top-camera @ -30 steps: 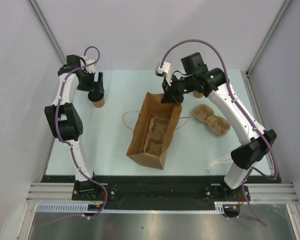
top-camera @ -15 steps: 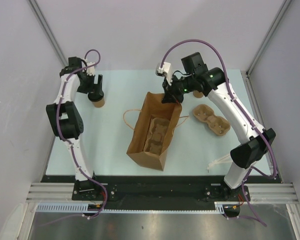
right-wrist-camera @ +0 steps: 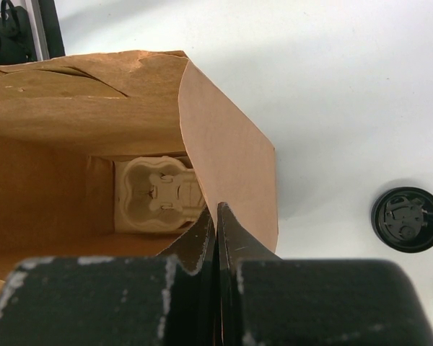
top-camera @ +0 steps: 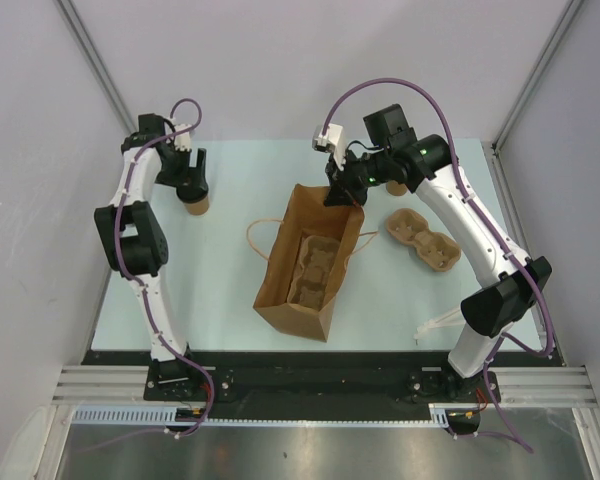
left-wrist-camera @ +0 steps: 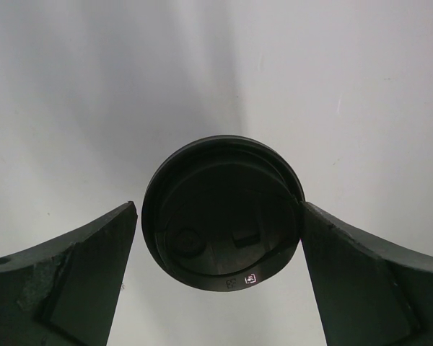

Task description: Pack the takeout coffee

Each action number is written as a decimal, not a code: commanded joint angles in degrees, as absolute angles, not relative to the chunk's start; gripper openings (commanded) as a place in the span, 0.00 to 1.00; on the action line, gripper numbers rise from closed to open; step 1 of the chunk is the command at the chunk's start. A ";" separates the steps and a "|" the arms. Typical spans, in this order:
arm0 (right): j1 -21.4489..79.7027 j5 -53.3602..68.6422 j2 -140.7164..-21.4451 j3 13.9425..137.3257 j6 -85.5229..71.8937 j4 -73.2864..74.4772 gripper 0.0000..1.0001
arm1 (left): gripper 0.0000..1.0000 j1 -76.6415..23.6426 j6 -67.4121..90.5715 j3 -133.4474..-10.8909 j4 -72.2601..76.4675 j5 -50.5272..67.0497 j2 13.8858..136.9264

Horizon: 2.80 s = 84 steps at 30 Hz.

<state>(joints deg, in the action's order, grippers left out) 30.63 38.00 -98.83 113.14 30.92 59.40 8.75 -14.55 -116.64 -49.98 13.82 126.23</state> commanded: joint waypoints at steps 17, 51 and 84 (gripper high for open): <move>30.32 39.99 -98.26 113.64 30.32 59.50 0.00 | 0.73 11.51 -10.98 -119.27 -53.00 19.07 127.44; 29.35 37.44 -99.14 111.09 17.84 52.03 0.00 | 0.31 -28.90 -8.35 -118.15 -53.53 47.11 80.16; 26.02 37.70 -92.47 100.11 -2.09 53.79 0.00 | 0.29 -42.10 -24.43 -97.11 -58.09 13.97 83.85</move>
<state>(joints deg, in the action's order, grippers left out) 27.79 37.06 -97.43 101.97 4.45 51.20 -42.61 -21.17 -95.13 -58.94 14.48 85.82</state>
